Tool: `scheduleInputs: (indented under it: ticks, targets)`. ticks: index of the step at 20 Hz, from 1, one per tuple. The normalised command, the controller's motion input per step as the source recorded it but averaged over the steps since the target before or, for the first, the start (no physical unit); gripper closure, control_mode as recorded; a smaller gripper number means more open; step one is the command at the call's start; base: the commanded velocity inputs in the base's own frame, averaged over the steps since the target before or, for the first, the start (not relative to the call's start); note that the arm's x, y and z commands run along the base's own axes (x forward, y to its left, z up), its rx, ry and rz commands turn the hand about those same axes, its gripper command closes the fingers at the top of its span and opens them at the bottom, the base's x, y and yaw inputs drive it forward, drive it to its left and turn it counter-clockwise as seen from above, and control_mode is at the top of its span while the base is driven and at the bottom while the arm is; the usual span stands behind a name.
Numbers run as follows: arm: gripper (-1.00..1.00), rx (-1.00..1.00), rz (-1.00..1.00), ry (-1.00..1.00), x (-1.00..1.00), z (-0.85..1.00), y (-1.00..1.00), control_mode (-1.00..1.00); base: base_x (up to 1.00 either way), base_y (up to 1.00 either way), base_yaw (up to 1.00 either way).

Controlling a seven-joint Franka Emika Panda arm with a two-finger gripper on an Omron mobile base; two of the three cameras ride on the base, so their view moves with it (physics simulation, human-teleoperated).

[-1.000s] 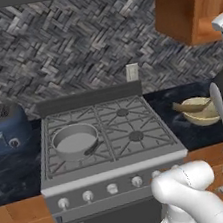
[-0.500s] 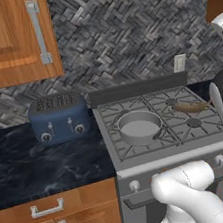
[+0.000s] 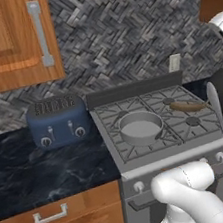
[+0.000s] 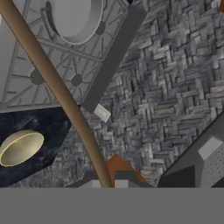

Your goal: Open the cabinet and move the ladle to the pot. Then close the cabinet.

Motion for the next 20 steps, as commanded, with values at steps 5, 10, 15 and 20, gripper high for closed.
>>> scheduleInputs:
  ticks: [5,10,15,20]
  targets:
    - [1.00,0.00,0.00,0.00,0.00,0.00,0.00,1.00,0.44,0.22,-0.28]
    - [1.00,0.00,0.00,0.00,0.00,0.00,0.00,1.00,0.97,0.59,-0.30]
    - [1.00,0.00,0.00,0.00,0.00,0.00,0.00,1.00,0.96,0.58,-0.29]
    - [1.00,-0.05,-0.19,-0.05,0.46,-0.17,0.54,-1.00,0.00,0.00,0.00]
